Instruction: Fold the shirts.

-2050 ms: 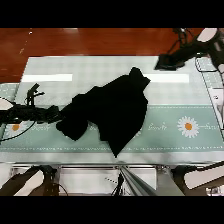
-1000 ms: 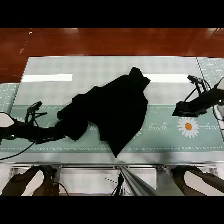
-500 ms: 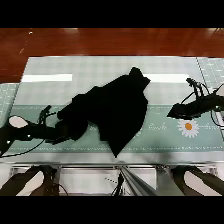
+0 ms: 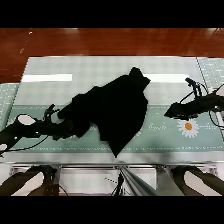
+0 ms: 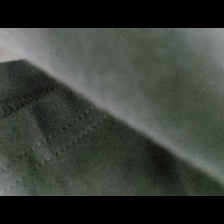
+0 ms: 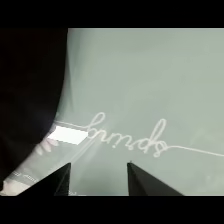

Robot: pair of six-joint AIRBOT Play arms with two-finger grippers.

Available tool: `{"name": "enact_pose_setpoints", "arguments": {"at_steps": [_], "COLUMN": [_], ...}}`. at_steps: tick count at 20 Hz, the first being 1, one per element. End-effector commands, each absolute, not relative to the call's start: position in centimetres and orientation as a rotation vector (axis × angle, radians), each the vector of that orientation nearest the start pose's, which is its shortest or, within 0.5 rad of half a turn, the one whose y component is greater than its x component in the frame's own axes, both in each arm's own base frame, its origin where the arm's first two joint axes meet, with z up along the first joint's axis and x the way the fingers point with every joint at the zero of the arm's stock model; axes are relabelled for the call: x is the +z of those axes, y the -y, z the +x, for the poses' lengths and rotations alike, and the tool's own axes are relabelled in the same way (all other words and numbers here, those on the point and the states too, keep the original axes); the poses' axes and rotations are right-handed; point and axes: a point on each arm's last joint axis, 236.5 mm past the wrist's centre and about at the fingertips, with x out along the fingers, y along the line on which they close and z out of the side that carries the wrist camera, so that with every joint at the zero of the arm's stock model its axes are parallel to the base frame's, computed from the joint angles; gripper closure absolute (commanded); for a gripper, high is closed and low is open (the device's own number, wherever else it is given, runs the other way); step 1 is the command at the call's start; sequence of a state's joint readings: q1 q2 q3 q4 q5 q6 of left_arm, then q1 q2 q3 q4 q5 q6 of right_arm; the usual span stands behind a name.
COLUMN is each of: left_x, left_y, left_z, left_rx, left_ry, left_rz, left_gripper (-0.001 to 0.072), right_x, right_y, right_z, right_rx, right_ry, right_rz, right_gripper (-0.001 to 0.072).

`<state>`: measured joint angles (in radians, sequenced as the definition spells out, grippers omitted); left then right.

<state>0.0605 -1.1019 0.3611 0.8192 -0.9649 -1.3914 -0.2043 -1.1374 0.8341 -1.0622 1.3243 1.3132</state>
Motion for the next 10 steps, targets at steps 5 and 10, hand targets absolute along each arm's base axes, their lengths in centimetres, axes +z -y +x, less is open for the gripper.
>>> {"name": "enact_pose_setpoints", "arguments": {"at_steps": [5,10], "left_x": [-13.2,-13.2], "left_y": [10.7,10.7], "left_z": [20.8,20.7], "left_rx": [-0.187,-0.195], "left_ry": [-1.524,-1.526], "left_rz": [-0.641,-0.635], "left_gripper": [0.0681,0.0681], "right_x": [-5.3,-8.6], "right_y": [-11.4,-16.9], "right_z": [27.1,24.5], "right_rx": [0.359,0.387], "right_ry": [-1.408,-1.450], "right_rz": [0.795,0.656], "right_gripper": [0.0278,0.0279]}}
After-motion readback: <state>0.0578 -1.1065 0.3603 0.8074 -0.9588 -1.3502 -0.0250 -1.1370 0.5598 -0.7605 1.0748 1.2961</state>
